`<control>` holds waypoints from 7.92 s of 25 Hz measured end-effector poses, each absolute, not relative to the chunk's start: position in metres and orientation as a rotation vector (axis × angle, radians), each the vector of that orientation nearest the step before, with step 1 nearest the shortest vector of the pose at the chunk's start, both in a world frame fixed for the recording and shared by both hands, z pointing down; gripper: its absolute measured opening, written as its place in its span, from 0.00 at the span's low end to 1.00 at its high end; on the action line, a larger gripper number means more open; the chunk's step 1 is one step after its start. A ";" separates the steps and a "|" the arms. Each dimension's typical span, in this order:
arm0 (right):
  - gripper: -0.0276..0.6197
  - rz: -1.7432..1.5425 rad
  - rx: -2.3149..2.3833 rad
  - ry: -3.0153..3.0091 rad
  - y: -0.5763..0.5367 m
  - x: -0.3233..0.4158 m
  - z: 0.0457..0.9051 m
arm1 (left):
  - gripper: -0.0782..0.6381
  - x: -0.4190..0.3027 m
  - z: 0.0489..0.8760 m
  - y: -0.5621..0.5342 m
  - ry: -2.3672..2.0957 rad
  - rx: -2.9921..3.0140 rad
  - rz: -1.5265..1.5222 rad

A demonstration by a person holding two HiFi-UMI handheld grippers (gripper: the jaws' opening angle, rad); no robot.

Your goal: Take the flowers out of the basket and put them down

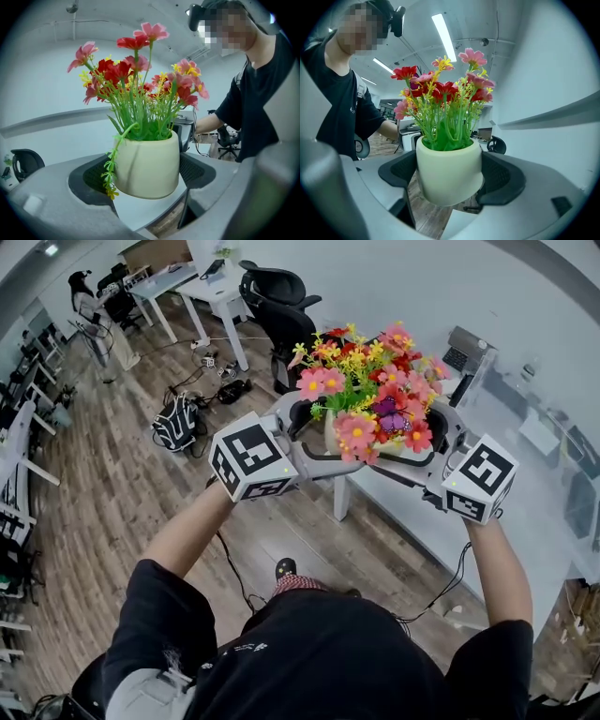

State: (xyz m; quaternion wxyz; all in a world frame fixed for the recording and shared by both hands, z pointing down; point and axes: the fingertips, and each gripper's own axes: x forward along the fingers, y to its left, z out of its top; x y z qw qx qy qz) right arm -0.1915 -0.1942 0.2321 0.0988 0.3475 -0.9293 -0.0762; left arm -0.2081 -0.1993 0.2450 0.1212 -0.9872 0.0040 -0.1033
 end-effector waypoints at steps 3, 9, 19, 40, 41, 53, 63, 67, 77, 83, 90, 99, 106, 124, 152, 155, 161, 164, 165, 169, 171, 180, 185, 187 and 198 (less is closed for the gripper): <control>0.72 -0.218 1.063 -2.735 -0.199 -0.192 0.234 | 0.72 -0.208 0.247 -0.205 -0.027 -2.880 -0.298; 0.72 -0.211 1.136 -2.714 -0.203 -0.190 0.236 | 0.72 -0.206 0.248 -0.210 -0.103 -2.864 -0.299; 0.72 -0.194 1.251 -2.663 -0.214 -0.188 0.240 | 0.72 -0.204 0.251 -0.221 -0.220 -2.841 -0.290; 0.72 -0.143 1.425 -2.555 -0.294 -0.233 0.239 | 0.72 -0.247 0.251 -0.303 -0.423 -2.830 -0.253; 0.72 -0.141 1.434 -2.552 -0.294 -0.233 0.240 | 0.72 -0.248 0.252 -0.303 -0.433 -2.830 -0.251; 0.72 -0.129 1.546 -2.511 -0.294 -0.228 0.244 | 0.72 -0.243 0.256 -0.305 -0.551 -2.814 -0.239; 0.72 -0.150 1.556 -2.493 -0.292 -0.214 0.244 | 0.72 -0.228 0.255 -0.304 -0.560 -2.799 -0.223; 0.72 -0.150 1.552 -2.511 -0.287 -0.189 0.238 | 0.72 -0.203 0.250 -0.298 -0.550 -2.798 -0.234; 0.72 -0.165 1.545 -2.542 -0.288 -0.158 0.236 | 0.72 -0.173 0.247 -0.299 -0.528 -2.795 -0.249; 0.72 -0.174 1.528 -2.558 -0.298 -0.142 0.228 | 0.72 -0.157 0.239 -0.310 -0.507 -2.803 -0.247; 0.72 -0.188 1.506 -2.567 -0.300 -0.138 0.232 | 0.72 -0.154 0.243 -0.311 -0.480 -2.799 -0.229; 0.72 -0.180 1.529 -2.549 -0.302 -0.132 0.238 | 0.72 -0.147 0.249 -0.314 -0.506 -2.788 -0.224; 0.72 -0.189 1.623 -2.490 -0.304 -0.127 0.240 | 0.72 -0.141 0.251 -0.316 -0.602 -2.750 -0.207; 0.72 -0.172 1.848 -2.327 -0.306 -0.112 0.250 | 0.72 -0.123 0.260 -0.321 -0.846 -2.662 -0.172; 0.72 -0.069 2.077 -2.101 -0.361 -0.114 0.250 | 0.72 -0.122 0.261 -0.378 -1.152 -2.589 -0.125; 0.72 -0.061 2.096 -2.083 -0.362 -0.112 0.253 | 0.72 -0.120 0.263 -0.378 -1.176 -2.579 -0.125; 0.72 -0.049 2.126 -2.061 -0.365 -0.111 0.258 | 0.72 -0.119 0.269 -0.382 -1.212 -2.568 -0.129; 0.72 -0.052 2.143 -2.053 -0.360 -0.107 0.261 | 0.72 -0.115 0.271 -0.377 -1.226 -2.557 -0.130; 0.72 -0.051 2.149 -2.050 -0.360 -0.107 0.261 | 0.72 -0.114 0.272 -0.378 -1.231 -2.553 -0.131; 0.72 -0.038 2.162 -2.024 -0.376 -0.112 0.262 | 0.72 -0.120 0.272 -0.394 -1.256 -2.547 -0.121; 0.72 -0.032 2.170 -2.008 -0.386 -0.115 0.262 | 0.72 -0.122 0.273 -0.403 -1.276 -2.547 -0.114; 0.72 0.006 2.250 -1.923 -0.395 -0.115 0.275 | 0.72 -0.121 0.286 -0.412 -1.384 -2.500 -0.118; 0.72 0.039 2.286 -1.887 -0.385 -0.105 0.286 | 0.72 -0.111 0.297 -0.402 -1.432 -2.480 -0.133; 0.72 0.048 2.291 -1.880 -0.381 -0.100 0.290 | 0.72 -0.106 0.301 -0.398 -1.442 -2.479 -0.136; 0.72 0.077 2.313 -1.869 -0.382 -0.082 0.308 | 0.72 -0.087 0.318 -0.400 -1.443 -2.443 -0.192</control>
